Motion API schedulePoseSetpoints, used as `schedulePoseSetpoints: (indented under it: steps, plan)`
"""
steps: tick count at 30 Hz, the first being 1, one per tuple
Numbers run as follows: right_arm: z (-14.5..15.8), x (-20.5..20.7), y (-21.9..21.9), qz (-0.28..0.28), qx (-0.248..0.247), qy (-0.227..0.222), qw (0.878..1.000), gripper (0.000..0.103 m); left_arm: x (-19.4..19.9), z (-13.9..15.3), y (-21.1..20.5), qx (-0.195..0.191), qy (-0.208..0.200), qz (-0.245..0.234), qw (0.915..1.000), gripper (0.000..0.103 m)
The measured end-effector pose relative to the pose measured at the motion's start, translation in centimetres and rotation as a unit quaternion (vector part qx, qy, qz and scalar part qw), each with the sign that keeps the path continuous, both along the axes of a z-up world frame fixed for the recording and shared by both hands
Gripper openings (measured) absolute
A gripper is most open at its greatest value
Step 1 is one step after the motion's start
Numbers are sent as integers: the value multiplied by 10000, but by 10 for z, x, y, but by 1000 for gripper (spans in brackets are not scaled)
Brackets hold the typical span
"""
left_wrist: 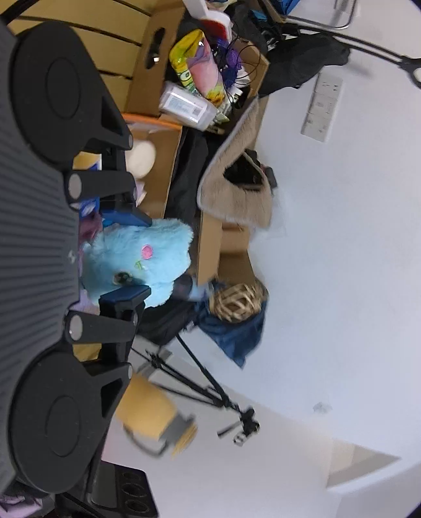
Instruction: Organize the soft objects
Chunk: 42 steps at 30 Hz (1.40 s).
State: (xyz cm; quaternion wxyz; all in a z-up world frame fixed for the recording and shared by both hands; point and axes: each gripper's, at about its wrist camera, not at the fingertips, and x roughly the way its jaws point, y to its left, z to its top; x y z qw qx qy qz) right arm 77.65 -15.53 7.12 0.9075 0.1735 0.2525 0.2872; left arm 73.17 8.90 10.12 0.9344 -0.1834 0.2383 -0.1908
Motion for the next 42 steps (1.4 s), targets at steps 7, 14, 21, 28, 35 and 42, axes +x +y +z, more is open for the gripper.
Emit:
schedulePoseSetpoints:
  steps: [7, 14, 21, 28, 35, 42]
  plan:
    - [-82, 99, 39, -282, -269, 947, 9947, 29, 97, -67, 11, 796, 676, 355, 9939, 39]
    - [-117, 108, 62, 2, -715, 1498, 9861, 18, 97, -87, 12, 1310, 816, 449, 9870, 36]
    - [-66, 77, 34, -167, -914, 1085, 9897, 18, 67, -47, 12, 1299, 708, 496, 9878, 36]
    - [-5, 9, -44, -620, -1512, 696, 9841, 19, -4, 5, 7, 1484, 368, 540, 9868, 39]
    - [12, -94, -105, -1025, -2138, 391, 9707, 22, -104, 19, 15, 1733, 156, 869, 9809, 44]
    - [22, -176, -116, -1401, -1816, 36, 9733, 72, -187, 19, 2, 1993, -371, 1311, 9704, 88]
